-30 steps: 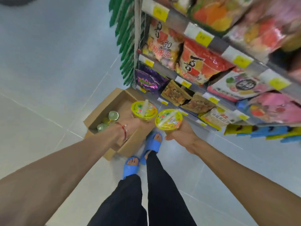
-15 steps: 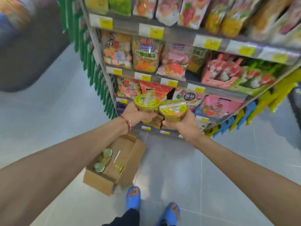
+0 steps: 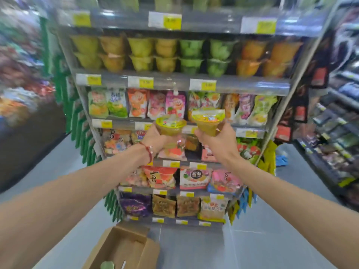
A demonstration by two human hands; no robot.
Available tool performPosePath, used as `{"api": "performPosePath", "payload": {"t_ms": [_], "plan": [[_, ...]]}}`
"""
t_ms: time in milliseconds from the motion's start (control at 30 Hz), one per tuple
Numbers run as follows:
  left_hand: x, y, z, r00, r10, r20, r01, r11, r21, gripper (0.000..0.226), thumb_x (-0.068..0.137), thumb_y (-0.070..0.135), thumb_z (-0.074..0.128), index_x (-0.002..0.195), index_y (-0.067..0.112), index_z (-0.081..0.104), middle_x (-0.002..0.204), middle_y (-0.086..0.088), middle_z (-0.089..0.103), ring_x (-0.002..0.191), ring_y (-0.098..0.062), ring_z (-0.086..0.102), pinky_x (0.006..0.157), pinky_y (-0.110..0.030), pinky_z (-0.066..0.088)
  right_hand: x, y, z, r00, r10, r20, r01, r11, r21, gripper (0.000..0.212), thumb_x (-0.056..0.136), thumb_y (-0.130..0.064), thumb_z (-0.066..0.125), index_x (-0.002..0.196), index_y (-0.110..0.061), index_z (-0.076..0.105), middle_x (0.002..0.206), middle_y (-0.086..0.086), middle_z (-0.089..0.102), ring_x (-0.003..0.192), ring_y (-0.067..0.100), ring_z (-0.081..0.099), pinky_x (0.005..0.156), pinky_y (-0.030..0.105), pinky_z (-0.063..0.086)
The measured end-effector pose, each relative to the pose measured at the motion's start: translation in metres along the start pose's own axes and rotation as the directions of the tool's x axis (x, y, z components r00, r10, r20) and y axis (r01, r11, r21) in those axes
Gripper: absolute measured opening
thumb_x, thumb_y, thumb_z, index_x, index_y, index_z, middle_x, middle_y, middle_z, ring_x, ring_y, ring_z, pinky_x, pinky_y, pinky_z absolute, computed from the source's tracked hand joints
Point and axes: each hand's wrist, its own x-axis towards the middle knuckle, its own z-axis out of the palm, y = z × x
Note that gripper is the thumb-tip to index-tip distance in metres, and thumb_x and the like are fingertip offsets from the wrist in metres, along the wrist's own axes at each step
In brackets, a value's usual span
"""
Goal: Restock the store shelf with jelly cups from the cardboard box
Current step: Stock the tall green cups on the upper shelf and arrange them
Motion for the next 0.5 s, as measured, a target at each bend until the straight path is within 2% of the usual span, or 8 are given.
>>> {"api": "performPosePath", "payload": {"t_ms": [33, 67, 133, 233, 300, 367, 433, 500], "plan": [[0.011, 0.009, -0.005, 0.999, 0.046, -0.017, -0.046, 0.999, -0.009, 0.079, 0.066, 0.017, 0.089, 0.136, 0.008, 0.052, 0.125, -0.005, 0.065, 0.119, -0.024, 0.06, 0.078, -0.021, 0.056, 0.007, -0.011, -0.003, 0.999, -0.027, -0.021, 0.027, 1.0, 0.001, 0.06, 0.079, -0.033, 0.087, 0.126, -0.025, 0.052, 0.119, -0.009, 0.067, 0.107, 0.005, 0.065, 0.093, 0.031, 0.054], [0.02, 0.016, -0.007, 0.995, 0.09, -0.035, -0.089, 0.996, 0.006, 0.079, 0.063, 0.019, 0.092, 0.132, 0.011, 0.056, 0.121, -0.002, 0.067, 0.116, -0.019, 0.062, 0.077, -0.017, 0.053, 0.013, -0.021, -0.004, 0.998, -0.05, -0.038, 0.05, 0.999, -0.007, 0.062, 0.078, -0.037, 0.087, 0.126, -0.026, 0.05, 0.121, -0.008, 0.067, 0.111, 0.009, 0.064, 0.097, 0.035, 0.054], [0.031, 0.039, -0.016, 0.99, 0.142, -0.009, -0.143, 0.989, -0.028, 0.064, 0.068, 0.012, 0.088, 0.125, 0.01, 0.059, 0.117, -0.001, 0.068, 0.11, -0.015, 0.062, 0.072, -0.012, 0.049, 0.026, -0.045, -0.007, 0.992, -0.099, -0.08, 0.098, 0.995, -0.015, 0.067, 0.075, -0.043, 0.087, 0.127, -0.025, 0.049, 0.123, -0.007, 0.066, 0.114, 0.011, 0.064, 0.101, 0.039, 0.053], [0.038, 0.081, -0.027, 0.971, 0.24, 0.01, -0.24, 0.971, -0.017, 0.05, 0.071, 0.012, 0.087, 0.115, 0.01, 0.064, 0.107, 0.0, 0.07, 0.086, -0.007, 0.064, 0.056, -0.007, 0.046, 0.044, -0.08, -0.011, 0.978, -0.162, -0.134, 0.157, 0.987, -0.042, 0.062, 0.077, -0.037, 0.087, 0.124, -0.02, 0.051, 0.117, -0.01, 0.067, 0.105, 0.001, 0.065, 0.095, 0.03, 0.055], [0.041, 0.105, -0.034, 0.955, 0.295, 0.009, -0.295, 0.955, -0.042, 0.051, 0.069, 0.014, 0.088, 0.113, 0.008, 0.065, 0.102, -0.001, 0.071, 0.074, -0.008, 0.065, 0.051, -0.01, 0.047, 0.055, -0.102, -0.013, 0.963, -0.212, -0.165, 0.204, 0.977, -0.064, 0.055, 0.078, -0.033, 0.087, 0.119, -0.021, 0.052, 0.111, -0.013, 0.066, 0.098, -0.005, 0.063, 0.088, 0.022, 0.054], [0.047, 0.126, -0.039, 0.931, 0.364, -0.003, -0.364, 0.931, -0.039, 0.065, 0.056, 0.031, 0.092, 0.112, 0.009, 0.068, 0.103, 0.0, 0.074, 0.086, -0.016, 0.071, 0.067, -0.022, 0.056, 0.067, -0.121, -0.015, 0.947, -0.249, -0.202, 0.238, 0.968, -0.077, 0.053, 0.078, -0.032, 0.087, 0.116, -0.02, 0.053, 0.109, -0.011, 0.067, 0.1, 0.003, 0.065, 0.087, 0.025, 0.054], [0.05, 0.148, -0.042, 0.901, 0.434, -0.005, -0.434, 0.9, -0.022, 0.072, 0.048, 0.04, 0.09, 0.112, 0.013, 0.07, 0.105, 0.0, 0.075, 0.1, -0.016, 0.071, 0.086, -0.034, 0.056, 0.078, -0.138, -0.017, 0.93, -0.274, -0.244, 0.261, 0.961, -0.086, 0.054, 0.077, -0.035, 0.088, 0.116, -0.02, 0.054, 0.108, -0.01, 0.069, 0.1, 0.007, 0.066, 0.085, 0.026, 0.055], [0.059, 0.168, -0.045, 0.878, 0.479, -0.006, -0.479, 0.878, -0.027, 0.068, 0.05, 0.037, 0.092, 0.11, 0.012, 0.071, 0.105, -0.001, 0.075, 0.102, -0.019, 0.07, 0.09, -0.038, 0.056, 0.088, -0.154, -0.017, 0.915, -0.291, -0.28, 0.276, 0.957, -0.093, 0.055, 0.076, -0.033, 0.089, 0.117, -0.02, 0.055, 0.107, -0.012, 0.07, 0.098, 0.001, 0.067, 0.084, 0.021, 0.055]]}}
